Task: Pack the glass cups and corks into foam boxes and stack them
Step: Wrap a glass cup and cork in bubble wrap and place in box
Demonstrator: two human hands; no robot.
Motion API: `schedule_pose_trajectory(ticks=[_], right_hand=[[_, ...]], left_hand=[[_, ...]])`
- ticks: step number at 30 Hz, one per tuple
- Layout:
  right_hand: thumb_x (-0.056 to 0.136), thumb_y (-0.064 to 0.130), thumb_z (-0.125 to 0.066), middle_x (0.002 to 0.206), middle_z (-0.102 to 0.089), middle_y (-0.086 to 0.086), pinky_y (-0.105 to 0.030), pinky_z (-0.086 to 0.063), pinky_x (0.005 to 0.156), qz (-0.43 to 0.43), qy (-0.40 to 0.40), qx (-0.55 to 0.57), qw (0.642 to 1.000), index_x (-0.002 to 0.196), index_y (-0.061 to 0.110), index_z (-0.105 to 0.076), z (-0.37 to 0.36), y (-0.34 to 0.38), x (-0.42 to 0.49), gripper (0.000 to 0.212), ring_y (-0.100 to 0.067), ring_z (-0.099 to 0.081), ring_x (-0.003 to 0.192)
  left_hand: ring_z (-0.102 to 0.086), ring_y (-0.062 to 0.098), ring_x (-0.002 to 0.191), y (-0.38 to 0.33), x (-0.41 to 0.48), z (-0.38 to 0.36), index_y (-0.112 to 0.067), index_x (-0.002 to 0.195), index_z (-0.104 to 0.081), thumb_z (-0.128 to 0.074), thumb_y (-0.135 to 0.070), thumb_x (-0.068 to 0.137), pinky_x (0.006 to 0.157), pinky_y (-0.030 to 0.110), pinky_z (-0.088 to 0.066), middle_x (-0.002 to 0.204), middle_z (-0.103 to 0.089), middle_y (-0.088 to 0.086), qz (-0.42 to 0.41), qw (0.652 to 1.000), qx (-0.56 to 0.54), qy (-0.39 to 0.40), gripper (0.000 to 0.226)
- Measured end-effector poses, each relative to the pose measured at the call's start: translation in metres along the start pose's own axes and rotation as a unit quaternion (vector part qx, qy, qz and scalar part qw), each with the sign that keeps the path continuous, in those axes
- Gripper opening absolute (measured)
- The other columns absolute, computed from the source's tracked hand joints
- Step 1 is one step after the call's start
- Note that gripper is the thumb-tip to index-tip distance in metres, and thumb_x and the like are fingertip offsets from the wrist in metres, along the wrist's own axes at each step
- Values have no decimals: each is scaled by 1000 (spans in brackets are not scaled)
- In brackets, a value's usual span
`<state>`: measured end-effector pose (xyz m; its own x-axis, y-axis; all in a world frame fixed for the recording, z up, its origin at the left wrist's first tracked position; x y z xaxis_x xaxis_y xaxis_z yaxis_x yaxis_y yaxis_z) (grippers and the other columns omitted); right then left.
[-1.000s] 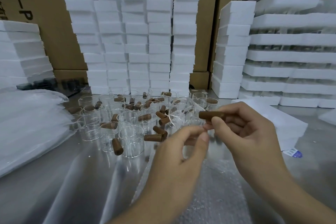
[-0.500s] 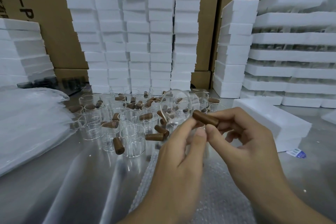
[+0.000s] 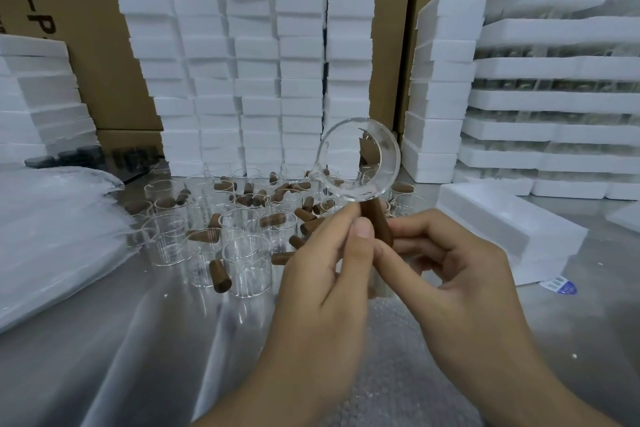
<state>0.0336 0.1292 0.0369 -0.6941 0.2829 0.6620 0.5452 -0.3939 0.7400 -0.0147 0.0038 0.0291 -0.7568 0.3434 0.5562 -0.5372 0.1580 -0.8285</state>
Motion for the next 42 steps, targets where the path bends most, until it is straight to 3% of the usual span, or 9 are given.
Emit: schedule_pose_trajectory(ticks=[3,9,14,21,29,31,35,39,42], right_hand=[[87,31,-80,89,-80,7,-31,-53,68,2,1,-1,1000,99,38,-76,-1,2,-2,15,-17,-76,85],[85,31,-81,87,-80,12,-24,-50,67,6,1,-7,1000,97,39,-74,-2,5,-4,16,-13,-76,85],[83,31,-81,85,-80,10,-26,-49,66,-9,-2,3,1000,94,35,-73,-2,2,-4,14,-16,-76,84],[84,31,-80,83,-79,8,-34,-49,67,-14,5,0,1000,92,31,-74,-4,2,-5,10,-19,-75,83],[87,31,-79,88,-80,8,-26,-52,68,-19,5,22,1000,97,35,-75,-5,2,-5,11,-17,-76,85],[91,31,-74,90,-81,4,-36,-60,75,-49,26,56,997,102,35,-77,-10,-4,-5,11,-18,-78,89],[92,35,-60,84,-78,5,-17,-51,66,-158,76,137,975,105,35,-80,-23,-23,-7,24,-4,-69,78],[90,33,-57,86,-73,-7,-24,-49,62,-255,103,239,932,100,14,-81,-33,-37,-11,33,-13,-65,77],[89,27,-65,82,-69,-14,-28,-47,61,-293,120,300,900,103,3,-74,-38,-39,-12,29,-19,-63,72]], left_hand=[[-75,6,102,-4,0,1,-37,110,-75,-44,-34,113,76,16,-58,110,-79,-10,-12,1000,-25,0,32],[-77,9,96,-1,0,1,-11,112,-75,-46,-33,106,72,14,-59,107,-79,0,-14,998,-62,0,37],[-77,1,97,-3,1,-2,-19,120,-73,-44,-30,105,69,11,-58,107,-81,-17,-5,997,-79,8,34],[-77,4,98,1,3,4,-39,118,-74,-45,-45,100,74,15,-56,115,-77,-24,13,999,-31,0,35],[-79,14,103,-3,5,-1,-21,121,-77,-49,-34,110,80,17,-60,114,-81,-2,26,995,-95,20,33],[-77,13,108,2,7,-1,-22,123,-77,-50,-35,102,83,17,-59,118,-81,-5,52,992,-113,22,36],[-76,13,98,13,7,-1,-27,112,-85,-55,-40,94,74,20,-59,110,-82,2,104,984,-143,16,37],[-70,18,86,17,7,-1,-29,104,-85,-63,-42,88,71,19,-57,100,-83,8,120,980,-156,4,31],[-61,20,78,17,7,3,-25,98,-87,-72,-46,80,62,19,-54,85,-69,29,119,980,-158,-14,31]])
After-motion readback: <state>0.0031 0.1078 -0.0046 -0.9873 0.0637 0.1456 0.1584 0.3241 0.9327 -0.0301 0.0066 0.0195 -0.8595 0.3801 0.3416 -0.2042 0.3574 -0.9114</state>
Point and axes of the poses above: each hand's wrist, its own x-axis towards the middle knuckle, its own z-axis out of the back of the hand, y = z × x, the point moved 8 cm from there along x, towards the middle knuckle
